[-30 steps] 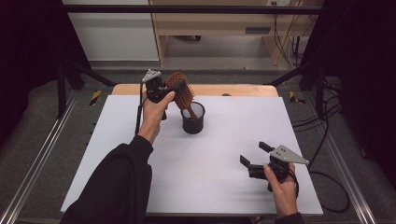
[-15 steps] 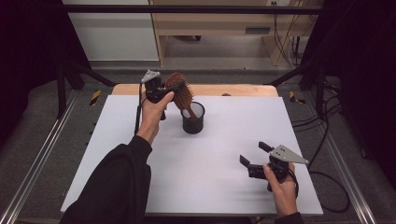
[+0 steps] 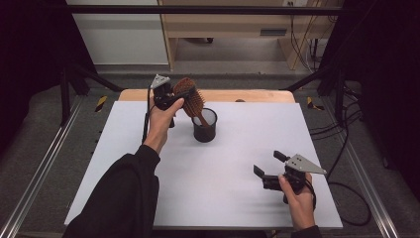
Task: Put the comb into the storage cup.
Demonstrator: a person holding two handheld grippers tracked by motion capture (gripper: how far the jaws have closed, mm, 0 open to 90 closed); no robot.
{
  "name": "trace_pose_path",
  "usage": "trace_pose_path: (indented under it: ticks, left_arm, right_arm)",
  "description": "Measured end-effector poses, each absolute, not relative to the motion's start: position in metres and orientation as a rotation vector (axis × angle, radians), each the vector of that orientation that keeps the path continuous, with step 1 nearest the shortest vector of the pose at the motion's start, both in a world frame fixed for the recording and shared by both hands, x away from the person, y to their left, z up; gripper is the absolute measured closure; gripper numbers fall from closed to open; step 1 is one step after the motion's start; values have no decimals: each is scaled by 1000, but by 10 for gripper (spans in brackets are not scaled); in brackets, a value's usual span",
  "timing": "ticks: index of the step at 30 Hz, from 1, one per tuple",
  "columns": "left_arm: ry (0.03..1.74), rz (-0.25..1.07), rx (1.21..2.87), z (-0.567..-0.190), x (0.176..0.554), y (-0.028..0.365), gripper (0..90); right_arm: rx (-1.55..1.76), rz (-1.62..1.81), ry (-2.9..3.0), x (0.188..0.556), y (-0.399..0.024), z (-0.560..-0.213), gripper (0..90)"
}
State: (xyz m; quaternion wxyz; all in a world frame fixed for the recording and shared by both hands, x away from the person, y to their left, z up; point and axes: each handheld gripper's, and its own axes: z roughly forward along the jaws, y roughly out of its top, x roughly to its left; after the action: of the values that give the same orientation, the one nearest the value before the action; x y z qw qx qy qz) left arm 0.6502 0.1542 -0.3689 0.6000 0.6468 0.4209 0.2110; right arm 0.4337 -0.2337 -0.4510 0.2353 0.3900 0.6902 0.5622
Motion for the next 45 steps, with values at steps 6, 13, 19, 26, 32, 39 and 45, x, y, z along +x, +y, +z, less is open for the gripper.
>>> trace_pose_path:
  ticks: [6, 13, 19, 26, 32, 39, 45]
  left_arm:
    - [973, 487, 1504, -370, 650, 154, 347]
    - [971, 488, 1503, -370, 649, 153, 324]
    - [976, 480, 1496, -371, 650, 153, 304]
    - [999, 488, 1487, -370, 649, 154, 225]
    - [1001, 490, 1491, -370, 648, 153, 164]
    - [1001, 504, 1499, -370, 647, 152, 94]
    - [1006, 518, 1483, -369, 646, 154, 81]
  right_arm:
    - [1071, 1542, 1895, 434, -234, -451, 45]
    - [1070, 1540, 1896, 434, -233, -451, 45]
    - [1069, 1543, 1897, 434, -233, -451, 45]
    - [1068, 1543, 1899, 434, -233, -451, 45]
    - [1068, 1542, 1900, 434, -233, -451, 45]
    - [1068, 1542, 1902, 434, -233, -451, 45]
    - [1068, 1542, 1903, 434, -233, -451, 44]
